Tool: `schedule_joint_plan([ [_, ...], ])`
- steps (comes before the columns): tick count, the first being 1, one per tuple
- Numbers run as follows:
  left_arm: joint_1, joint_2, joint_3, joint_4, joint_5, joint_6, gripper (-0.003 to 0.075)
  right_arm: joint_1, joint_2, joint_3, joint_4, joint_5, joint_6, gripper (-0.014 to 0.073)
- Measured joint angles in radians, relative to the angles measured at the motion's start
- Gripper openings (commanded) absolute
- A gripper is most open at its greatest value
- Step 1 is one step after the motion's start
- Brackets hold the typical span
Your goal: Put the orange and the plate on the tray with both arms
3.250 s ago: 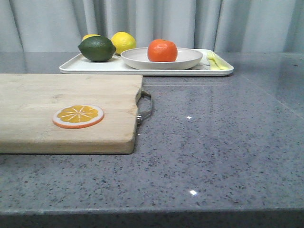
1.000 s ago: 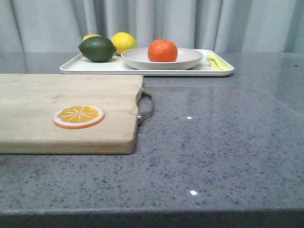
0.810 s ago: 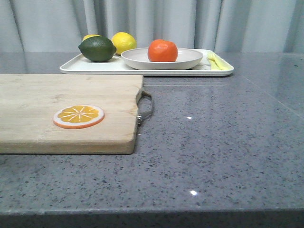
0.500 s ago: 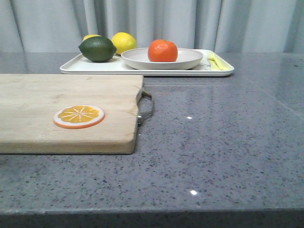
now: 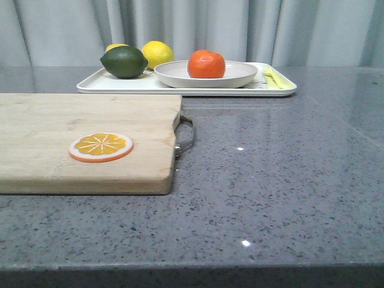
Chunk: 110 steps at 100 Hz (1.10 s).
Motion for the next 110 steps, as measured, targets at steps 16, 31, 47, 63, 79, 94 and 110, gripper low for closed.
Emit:
schedule_joint_plan([
  [16, 0.114, -0.174, 0.116, 0.155, 0.127, -0.175, -0.0019, 0.000, 0.000, 0.000, 0.000, 0.000, 0.000, -0.0067],
  [31, 0.159, -0.347, 0.221, 0.237, 0.184, -0.257, -0.0019, 0.000, 0.000, 0.000, 0.000, 0.000, -0.002, -0.0067],
  [47, 0.166, -0.405, 0.229, 0.254, 0.232, -0.272, -0.0019, 0.000, 0.000, 0.000, 0.000, 0.002, -0.002, -0.0067],
  [63, 0.166, -0.405, 0.229, 0.280, 0.264, -0.273, -0.0019, 0.000, 0.000, 0.000, 0.000, 0.002, -0.002, -0.0067],
  [79, 0.166, -0.405, 0.229, 0.282, 0.266, -0.274, -0.0019, 0.000, 0.000, 0.000, 0.000, 0.002, -0.002, -0.0067],
  [94, 0.166, -0.405, 0.229, 0.282, 0.268, -0.274, -0.0019, 0.000, 0.000, 0.000, 0.000, 0.002, -0.002, -0.0067],
  [110, 0.166, -0.405, 0.229, 0.282, 0.268, -0.274, -0.0019, 0.000, 0.000, 0.000, 0.000, 0.002, -0.002, -0.0067],
])
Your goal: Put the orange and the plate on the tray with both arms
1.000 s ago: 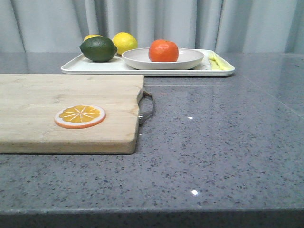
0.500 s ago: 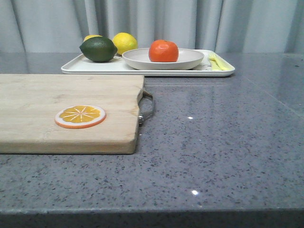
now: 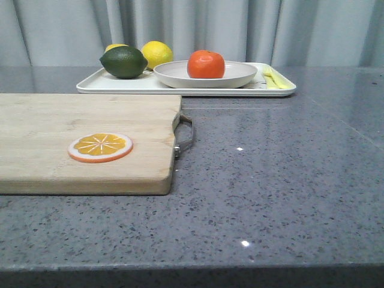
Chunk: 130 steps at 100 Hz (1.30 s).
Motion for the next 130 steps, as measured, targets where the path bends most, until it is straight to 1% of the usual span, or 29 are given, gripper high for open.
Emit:
schedule_joint_plan([
  [50, 0.000, 0.000, 0.000, 0.000, 0.000, 0.000, -0.0019, 0.000, 0.000, 0.000, 0.000, 0.000, -0.002, -0.0067],
  [68, 0.000, 0.000, 0.000, 0.000, 0.000, 0.000, -0.0019, 0.000, -0.002, 0.034, -0.037, -0.004, -0.002, -0.0067],
  [85, 0.000, 0.000, 0.000, 0.000, 0.000, 0.000, -0.0019, 0.000, -0.047, 0.151, -0.070, -0.027, -0.002, -0.0067],
  [106, 0.000, 0.000, 0.000, 0.000, 0.000, 0.000, -0.0019, 0.000, -0.201, 0.331, -0.079, -0.092, -0.002, -0.0067],
  [116, 0.000, 0.000, 0.000, 0.000, 0.000, 0.000, -0.0019, 0.000, -0.270, 0.391, -0.079, -0.100, -0.002, -0.0067],
  [130, 0.000, 0.000, 0.000, 0.000, 0.000, 0.000, -0.0019, 0.000, -0.280, 0.443, -0.079, -0.119, -0.002, -0.0067],
])
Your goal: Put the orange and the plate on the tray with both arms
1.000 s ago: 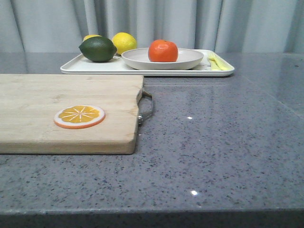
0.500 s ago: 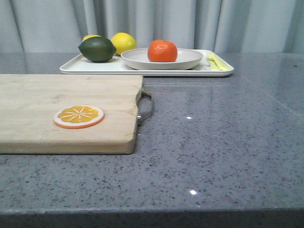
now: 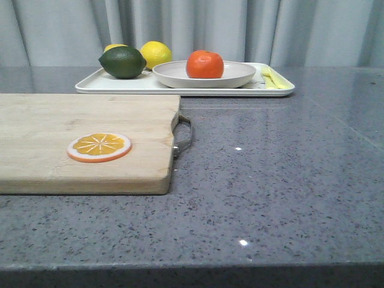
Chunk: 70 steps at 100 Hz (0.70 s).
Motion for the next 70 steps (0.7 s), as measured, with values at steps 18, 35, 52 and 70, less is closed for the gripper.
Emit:
schedule_joint_plan([
  [18, 0.000, 0.000, 0.000, 0.000, 0.000, 0.000, -0.0019, 0.000, -0.001, 0.005, -0.007, -0.006, 0.000, -0.0067],
  [35, 0.000, 0.000, -0.001, 0.000, 0.000, 0.000, -0.0019, 0.000, -0.001, 0.005, -0.039, -0.014, 0.000, -0.0067],
  [52, 0.000, 0.000, -0.001, 0.000, 0.000, 0.000, -0.0019, 0.000, -0.001, 0.005, -0.043, -0.014, 0.000, -0.0067],
  [70, 0.000, 0.000, -0.001, 0.000, 0.000, 0.000, -0.0019, 0.000, -0.001, 0.005, -0.043, -0.014, 0.000, -0.0067],
])
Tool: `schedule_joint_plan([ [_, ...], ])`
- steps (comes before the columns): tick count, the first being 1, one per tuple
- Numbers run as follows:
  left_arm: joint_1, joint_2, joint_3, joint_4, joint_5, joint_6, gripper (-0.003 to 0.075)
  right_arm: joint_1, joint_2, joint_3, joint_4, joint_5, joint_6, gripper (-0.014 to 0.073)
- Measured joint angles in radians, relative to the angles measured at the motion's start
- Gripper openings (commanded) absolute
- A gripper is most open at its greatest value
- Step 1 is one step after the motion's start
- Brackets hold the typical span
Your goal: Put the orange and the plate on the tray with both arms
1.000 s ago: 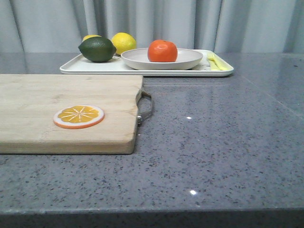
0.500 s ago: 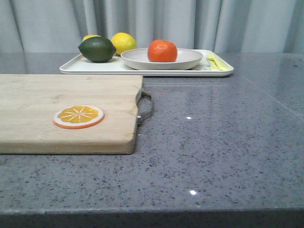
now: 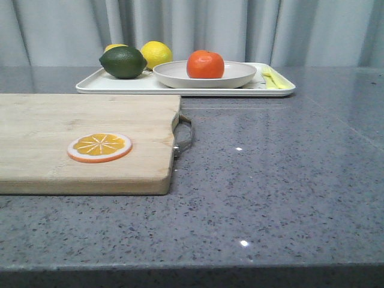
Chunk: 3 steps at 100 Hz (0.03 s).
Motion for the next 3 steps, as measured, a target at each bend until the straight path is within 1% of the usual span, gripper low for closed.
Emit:
schedule_joint_plan([
  [3, 0.000, 0.000, 0.001, 0.000, 0.000, 0.000, -0.0019, 0.000, 0.000, 0.000, 0.000, 0.000, 0.000, -0.0067],
])
